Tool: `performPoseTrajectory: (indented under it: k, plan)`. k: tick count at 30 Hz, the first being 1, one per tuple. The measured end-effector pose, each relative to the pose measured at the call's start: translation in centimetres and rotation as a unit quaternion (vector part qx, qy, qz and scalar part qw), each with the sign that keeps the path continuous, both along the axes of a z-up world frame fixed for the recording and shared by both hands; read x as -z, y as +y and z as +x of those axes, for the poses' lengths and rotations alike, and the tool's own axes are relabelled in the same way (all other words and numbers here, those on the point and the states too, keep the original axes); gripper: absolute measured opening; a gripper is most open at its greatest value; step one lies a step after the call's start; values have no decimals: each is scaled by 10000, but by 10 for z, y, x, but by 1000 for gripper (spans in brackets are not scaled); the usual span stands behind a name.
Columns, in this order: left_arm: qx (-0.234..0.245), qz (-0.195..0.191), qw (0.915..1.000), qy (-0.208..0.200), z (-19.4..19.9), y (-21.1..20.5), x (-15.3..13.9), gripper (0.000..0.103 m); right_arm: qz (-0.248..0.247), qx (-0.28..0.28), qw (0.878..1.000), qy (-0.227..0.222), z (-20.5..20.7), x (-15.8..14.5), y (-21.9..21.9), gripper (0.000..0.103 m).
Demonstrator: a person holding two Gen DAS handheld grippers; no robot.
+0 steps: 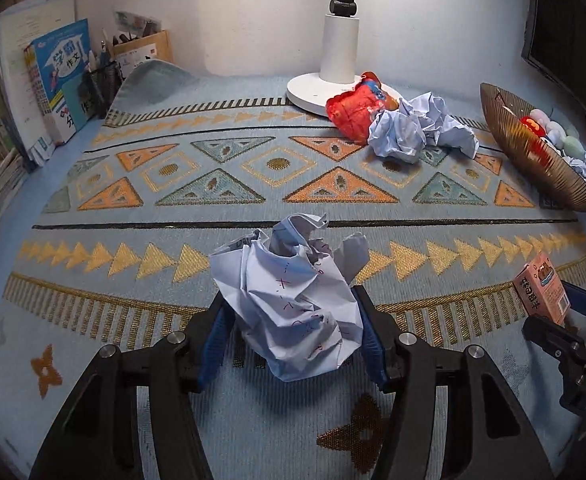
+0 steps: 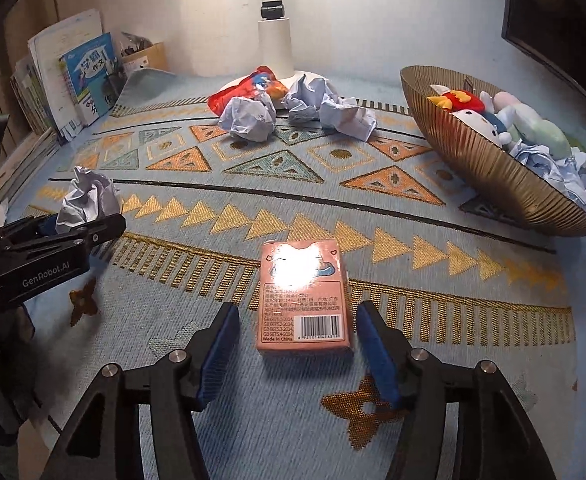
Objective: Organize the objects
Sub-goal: 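Grasp a paper ball with the left gripper while the right grasps the pink snack box, then carry the paper ball and pink snack box over the gold bowl and open both grippers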
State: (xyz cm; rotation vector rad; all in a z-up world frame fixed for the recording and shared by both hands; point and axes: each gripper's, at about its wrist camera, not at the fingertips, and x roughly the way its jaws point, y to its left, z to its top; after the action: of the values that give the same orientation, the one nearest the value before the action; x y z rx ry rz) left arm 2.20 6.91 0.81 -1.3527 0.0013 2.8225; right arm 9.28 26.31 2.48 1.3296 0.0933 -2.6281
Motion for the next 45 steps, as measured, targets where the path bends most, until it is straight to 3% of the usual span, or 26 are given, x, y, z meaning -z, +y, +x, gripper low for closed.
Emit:
performPoseTrajectory:
  k: [10,13,14,15,25,31,36,41,45]
  plan:
    - [-9,25,10000,-4,0,1,0,55,174,224,9996,-71,-5,-1,-5,62]
    - [-11,17,10000,-5,0,1,0,55,261,375,9990,19,-7,0,-13,52]
    - [-13,22,10000,-5,0,1,0,55,289,295,9991,68,-5,0,-16,43]
    - [-13,20,10000,-6,0,1,0,55,325,201,9992,112,-3,-1,-20,41]
    - [-12,29,10000,-7,0,2,0,55,471,-364,9977,320,12,-1,-38,40]
    - [-29,22,10000,29,1,1,-1,54,-10,-245,9988,419,18,-9,-24,40]
    - [133,246,9996,105,6,5,-11,53,-945,-238,9946,346,32,-18,-1,40]
    - [282,429,9985,207,9,19,-28,53,-1231,-88,9919,316,43,-21,26,40]
    - [545,523,9965,362,5,45,-50,53,-1544,93,9866,515,52,-41,55,40]
